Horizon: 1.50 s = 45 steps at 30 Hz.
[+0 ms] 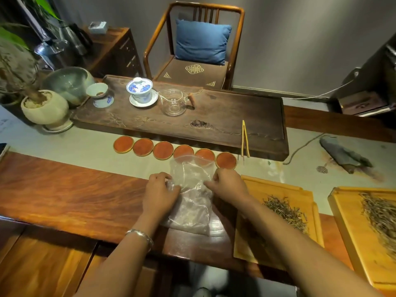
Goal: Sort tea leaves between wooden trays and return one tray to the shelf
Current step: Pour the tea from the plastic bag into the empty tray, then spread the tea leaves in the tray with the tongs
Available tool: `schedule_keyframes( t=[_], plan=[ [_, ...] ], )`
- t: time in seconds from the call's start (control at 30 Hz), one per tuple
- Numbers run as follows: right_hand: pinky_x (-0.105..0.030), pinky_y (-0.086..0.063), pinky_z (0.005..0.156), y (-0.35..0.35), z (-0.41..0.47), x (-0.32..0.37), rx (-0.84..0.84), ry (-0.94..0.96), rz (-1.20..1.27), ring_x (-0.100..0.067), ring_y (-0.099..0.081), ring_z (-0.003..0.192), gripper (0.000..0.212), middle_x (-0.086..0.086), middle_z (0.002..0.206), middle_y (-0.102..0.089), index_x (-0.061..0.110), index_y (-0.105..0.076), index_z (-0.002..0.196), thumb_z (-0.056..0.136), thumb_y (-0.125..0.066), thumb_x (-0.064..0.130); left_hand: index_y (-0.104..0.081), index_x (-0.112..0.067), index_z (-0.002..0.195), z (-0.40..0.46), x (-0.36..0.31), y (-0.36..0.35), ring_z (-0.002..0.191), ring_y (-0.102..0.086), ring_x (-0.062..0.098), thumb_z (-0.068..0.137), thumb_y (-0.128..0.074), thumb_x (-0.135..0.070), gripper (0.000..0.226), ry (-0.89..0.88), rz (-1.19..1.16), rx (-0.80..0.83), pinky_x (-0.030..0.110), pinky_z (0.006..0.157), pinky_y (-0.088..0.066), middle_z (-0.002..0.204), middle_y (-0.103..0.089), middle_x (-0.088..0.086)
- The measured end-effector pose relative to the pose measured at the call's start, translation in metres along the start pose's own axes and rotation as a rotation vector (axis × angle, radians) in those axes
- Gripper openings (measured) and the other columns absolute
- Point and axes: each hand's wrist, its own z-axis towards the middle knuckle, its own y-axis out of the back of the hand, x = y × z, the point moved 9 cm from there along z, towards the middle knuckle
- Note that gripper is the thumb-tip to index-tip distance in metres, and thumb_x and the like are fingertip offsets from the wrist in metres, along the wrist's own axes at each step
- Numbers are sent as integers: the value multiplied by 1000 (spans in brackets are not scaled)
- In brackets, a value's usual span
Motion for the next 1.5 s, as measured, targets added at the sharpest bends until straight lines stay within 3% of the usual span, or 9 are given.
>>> schedule_keyframes(
  t=[0.1,0.2,0.4,0.53,0.67,0.8,1.17,1.33,1.5],
  plan=[
    [-34,-50,59,79,13,5,-243,102,10,-20,-61,69,22,-3,73,-64,14,-61,81,90,-53,33,-54,-13,108,-2,-36,30,103,-49,20,81,-63,-18,29,-121,-10,-219,29,85,-41,112,-52,5],
    [-31,-42,60,148,38,7,-408,239,-201,-24,-59,78,9,-8,90,-62,12,-57,95,90,-53,19,-57,-14,107,-6,-88,27,107,-50,16,87,-57,-10,21,-301,-22,-200,25,92,-37,113,-58,3],
    [-35,-50,77,119,90,-25,-159,384,-810,-30,-54,104,49,-16,120,-50,18,-46,130,85,-60,3,-62,-21,110,-29,-141,-59,94,-58,13,94,-51,-23,19,-418,-93,27,41,97,-43,101,-69,-6],
    [-42,-41,102,85,106,-49,5,496,-943,-33,-43,127,44,-15,144,-39,19,-43,139,96,-48,25,-62,-19,112,-31,-132,-104,89,-62,16,93,-52,-25,22,-337,-158,80,43,92,-48,93,-70,-3],
    [-35,-49,84,91,104,-45,-115,651,-875,-27,-57,103,32,-10,117,-61,16,-63,117,85,-65,19,-61,-19,111,-31,-125,-128,80,-58,1,93,-52,-29,22,-305,-197,103,44,93,-47,93,-68,-7],
    [-35,-47,78,107,96,-55,-159,612,-768,-26,-59,93,23,-8,102,-64,13,-64,109,89,-60,24,-61,-24,108,-31,-118,-142,77,-43,-19,93,-51,-35,21,-269,-153,83,45,107,-33,95,-62,-16],
    [-30,-48,66,187,-50,-132,-611,197,198,-13,-59,81,28,5,90,-63,17,-62,112,96,-51,36,-62,-27,109,-40,-117,-149,98,-56,7,97,-47,-37,22,-348,-88,10,41,116,-22,99,-61,-14],
    [-10,-39,65,142,-146,-162,-681,-42,254,2,-51,83,31,15,93,-51,29,-60,120,93,-48,40,-62,-27,105,-42,-121,-147,95,-57,10,94,-46,-37,22,-369,-48,-18,45,113,-27,95,-62,-12],
    [-17,-46,68,73,-185,-153,-540,-69,215,-7,-55,86,27,8,97,-54,27,-60,117,89,-60,28,-62,-25,104,-41,-119,-149,97,-57,14,94,-49,-35,20,-368,-45,-22,48,112,-30,97,-64,-8]
  ],
)
